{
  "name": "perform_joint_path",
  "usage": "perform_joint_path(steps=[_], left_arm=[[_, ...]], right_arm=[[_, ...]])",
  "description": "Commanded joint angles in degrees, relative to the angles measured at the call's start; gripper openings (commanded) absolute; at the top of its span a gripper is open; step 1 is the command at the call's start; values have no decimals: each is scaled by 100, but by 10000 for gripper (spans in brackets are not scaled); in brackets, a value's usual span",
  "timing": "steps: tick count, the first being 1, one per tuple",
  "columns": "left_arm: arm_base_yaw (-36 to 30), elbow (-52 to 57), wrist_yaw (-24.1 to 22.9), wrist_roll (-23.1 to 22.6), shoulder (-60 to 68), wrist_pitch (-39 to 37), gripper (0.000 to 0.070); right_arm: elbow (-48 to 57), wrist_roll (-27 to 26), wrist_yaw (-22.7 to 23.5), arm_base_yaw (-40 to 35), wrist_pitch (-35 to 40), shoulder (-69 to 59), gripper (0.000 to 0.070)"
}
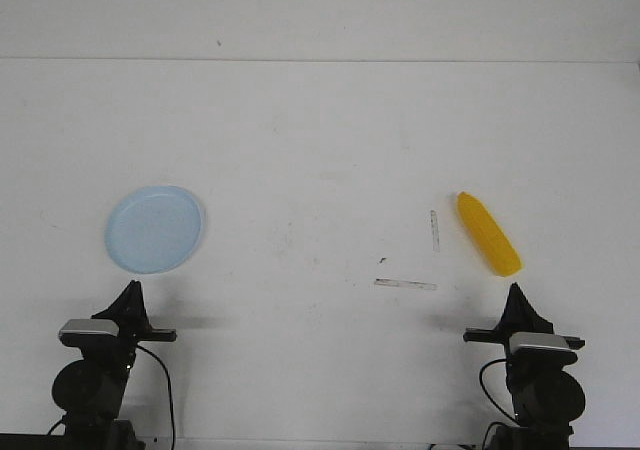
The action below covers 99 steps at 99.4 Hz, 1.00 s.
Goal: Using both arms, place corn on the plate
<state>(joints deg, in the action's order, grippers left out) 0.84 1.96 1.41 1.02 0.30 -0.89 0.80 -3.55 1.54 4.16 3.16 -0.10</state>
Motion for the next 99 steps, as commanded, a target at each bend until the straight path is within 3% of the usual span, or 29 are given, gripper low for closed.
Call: perform_joint_path(steps=[1,85,99], left_arm=[[4,-118,-9,9,-11,-90,0],[4,-118,-7,20,-11,-310,0],[4,-118,-7,398,-11,-713,0]], right_arm=[[-7,-87,-4,9,-59,4,7],[-7,-87,-2,9,-59,4,7],[-7,-90,-2,9,-59,2,7]])
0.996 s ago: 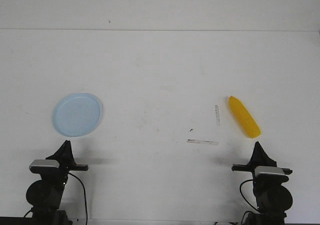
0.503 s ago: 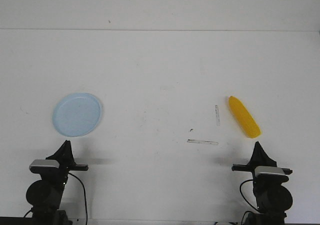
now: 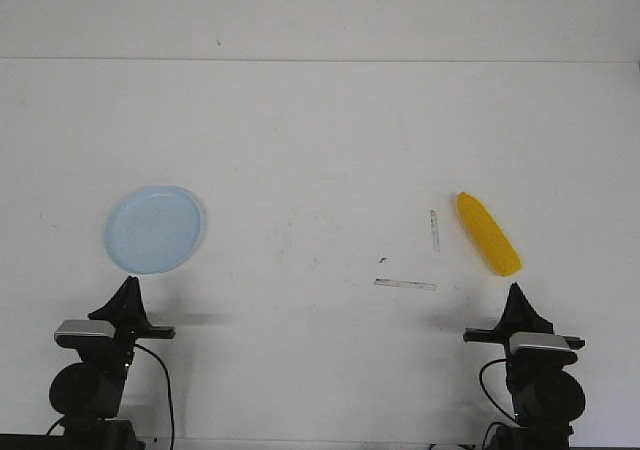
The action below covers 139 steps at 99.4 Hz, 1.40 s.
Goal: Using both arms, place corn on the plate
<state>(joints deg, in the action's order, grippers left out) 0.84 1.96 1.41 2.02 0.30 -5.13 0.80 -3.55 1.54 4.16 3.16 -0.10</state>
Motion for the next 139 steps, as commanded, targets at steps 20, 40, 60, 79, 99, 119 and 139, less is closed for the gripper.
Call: perform_joint_path(steps=[20,40,60,79,99,119,139], left_arm=[[7,267,-79,85,4,-1008,0],[7,2050,-632,-953,713,-446,10],[76,4177,-1069,-1250,2354,951,133],[468,5471,-1106,-1193,3611,1869,351],[1274,6321,-776,-669,4640,2785,663],[1690,6378,-59,-393,5353,2959,663],[1856,6378,514,-85,6417,3259,663]], right_arm=[[-7,-87,-4,9,-59,4,7],[-7,-90,-2,9,-59,4,7],[-7,-90,-2,9,-59,2,7],[-7,-90,-2,7,-59,4,7],[-7,-90,-2,7,-61,2,7],[-7,-90,-2,4,-59,2,7],[-7,-90,-2,4,-59,2,7]])
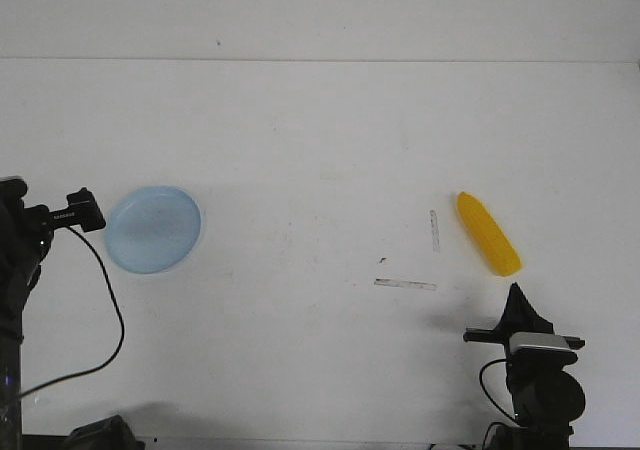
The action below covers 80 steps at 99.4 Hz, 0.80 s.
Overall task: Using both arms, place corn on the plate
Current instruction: 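Lower the left gripper to the edge of the light blue plate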
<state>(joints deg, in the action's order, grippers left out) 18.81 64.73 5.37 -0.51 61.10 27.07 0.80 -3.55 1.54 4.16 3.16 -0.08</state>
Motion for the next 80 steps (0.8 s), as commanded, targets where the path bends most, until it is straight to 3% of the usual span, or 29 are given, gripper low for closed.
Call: perform_joint_path(steps=[1,42,80], left_arm=[[66,101,129,168,396,50,663],[120,101,221,164,2529,131,662],[120,101,221,162,3399,72,650]], right_arm=[[-7,-90,-2,4,-59,0,7],[-7,-92,-2,4,-59,2,7],[-7,-90,-2,4,-59,0,7]])
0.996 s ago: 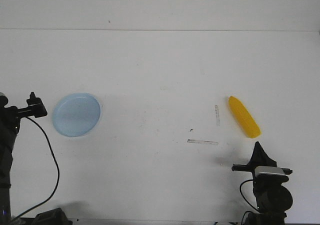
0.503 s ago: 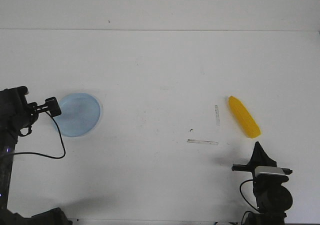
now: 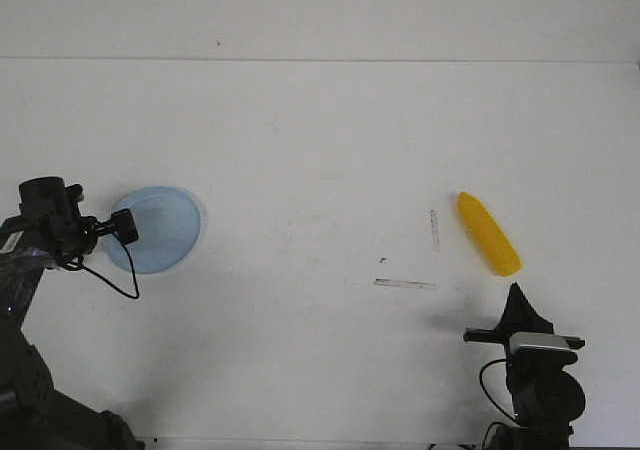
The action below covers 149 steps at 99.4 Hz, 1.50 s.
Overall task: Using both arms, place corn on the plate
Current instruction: 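Lower the left gripper to the edge of the light blue plate, then push the plate with the left gripper toward the table center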
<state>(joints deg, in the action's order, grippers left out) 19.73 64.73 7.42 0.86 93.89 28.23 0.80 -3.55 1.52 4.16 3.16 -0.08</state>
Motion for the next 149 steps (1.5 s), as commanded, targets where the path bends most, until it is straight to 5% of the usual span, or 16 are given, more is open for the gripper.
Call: perform_joint_path(steps=[1,12,29,44,64,82,87,115,149], left_arm=[[28,101,15,24,127,-50,649],[31,101,13,24,142,-173,622],[28,101,15,28,142,-149,440],[31,101,13,28,142,-122,425],[31,101,13,31,142,-125,113],[31,101,13,142,142,-122,68],[31,101,13,142,142,-129,4],[28,120,46,170,120,-125,0],[-61,122,1012,444,-719,-503,0]], right_arm=[[-7,-92,0,4,-59,0,7],[-7,-92,0,4,-59,0,7],[-7,-92,0,4,-59,2,7],[-7,-92,0,4,-59,2,7],[-7,-92,0,4,-59,0,7],[-7,-90,0,4,-59,0,7],[-7,-90,0,4,-59,0,7],[-7,-90,-2,4,-59,2,7],[-7,-90,0,4,-59,2,7]])
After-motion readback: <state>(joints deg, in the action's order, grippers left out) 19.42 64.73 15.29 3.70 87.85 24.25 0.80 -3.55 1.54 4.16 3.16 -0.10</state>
